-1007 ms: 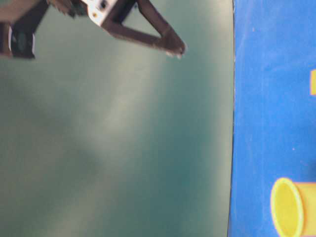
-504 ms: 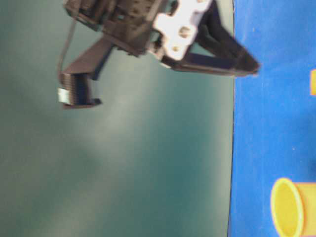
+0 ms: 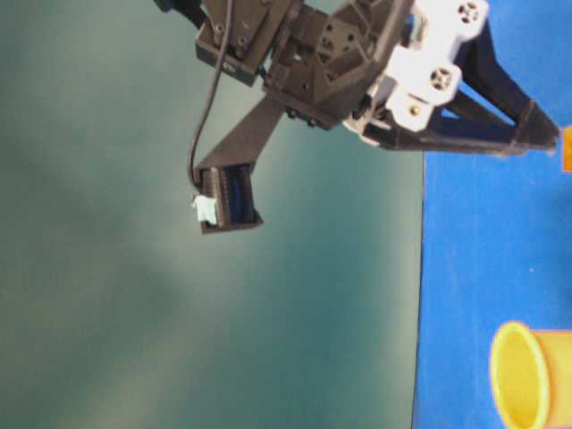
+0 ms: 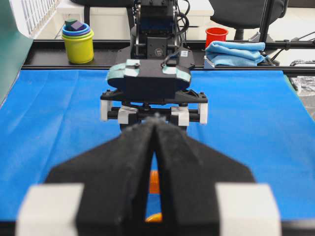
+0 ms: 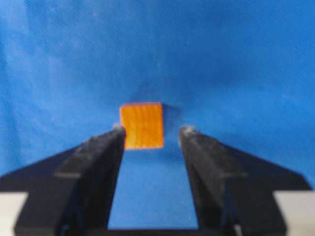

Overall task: Move the block forward with right arm.
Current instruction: 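Lower the right gripper around the orange cube and close on it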

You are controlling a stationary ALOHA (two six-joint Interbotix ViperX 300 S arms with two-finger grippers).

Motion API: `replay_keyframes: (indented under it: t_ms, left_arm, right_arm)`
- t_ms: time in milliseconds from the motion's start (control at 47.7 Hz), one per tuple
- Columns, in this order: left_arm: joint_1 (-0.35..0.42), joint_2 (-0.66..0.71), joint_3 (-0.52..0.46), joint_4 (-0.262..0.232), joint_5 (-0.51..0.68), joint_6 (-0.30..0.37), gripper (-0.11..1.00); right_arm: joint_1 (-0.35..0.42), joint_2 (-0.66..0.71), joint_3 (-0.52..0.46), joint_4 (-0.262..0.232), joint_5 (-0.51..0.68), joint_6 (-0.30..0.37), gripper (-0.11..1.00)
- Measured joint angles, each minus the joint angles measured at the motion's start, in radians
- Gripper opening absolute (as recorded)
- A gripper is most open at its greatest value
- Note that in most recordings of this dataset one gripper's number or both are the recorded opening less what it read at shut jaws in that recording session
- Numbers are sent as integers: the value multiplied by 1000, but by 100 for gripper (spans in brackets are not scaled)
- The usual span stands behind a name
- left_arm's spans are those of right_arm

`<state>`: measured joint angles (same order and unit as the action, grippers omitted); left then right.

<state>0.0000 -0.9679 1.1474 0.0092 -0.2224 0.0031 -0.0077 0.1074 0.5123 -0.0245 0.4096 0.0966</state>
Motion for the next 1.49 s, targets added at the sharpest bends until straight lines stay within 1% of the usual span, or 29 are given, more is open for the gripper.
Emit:
replay_keyframes:
  t_ms: [462, 713, 986, 1238, 1490]
  left_arm:
    - [0, 0, 2, 0, 0, 0, 1]
    - [0, 2, 0, 0, 0, 0, 1]
    - [0, 0, 0, 0, 0, 0, 1]
    - [2, 0, 0, 0, 18, 2, 1]
    - [2, 0, 0, 0, 21, 2, 1]
  right_arm:
    - [25, 46, -9, 6, -17, 0, 56]
    - [25, 52, -9, 6, -23, -2, 57]
    - [25, 52, -11, 2, -23, -3, 56]
    - [25, 52, -15, -15, -21, -3, 57]
    - [23, 54, -15, -21, -21, -3, 57]
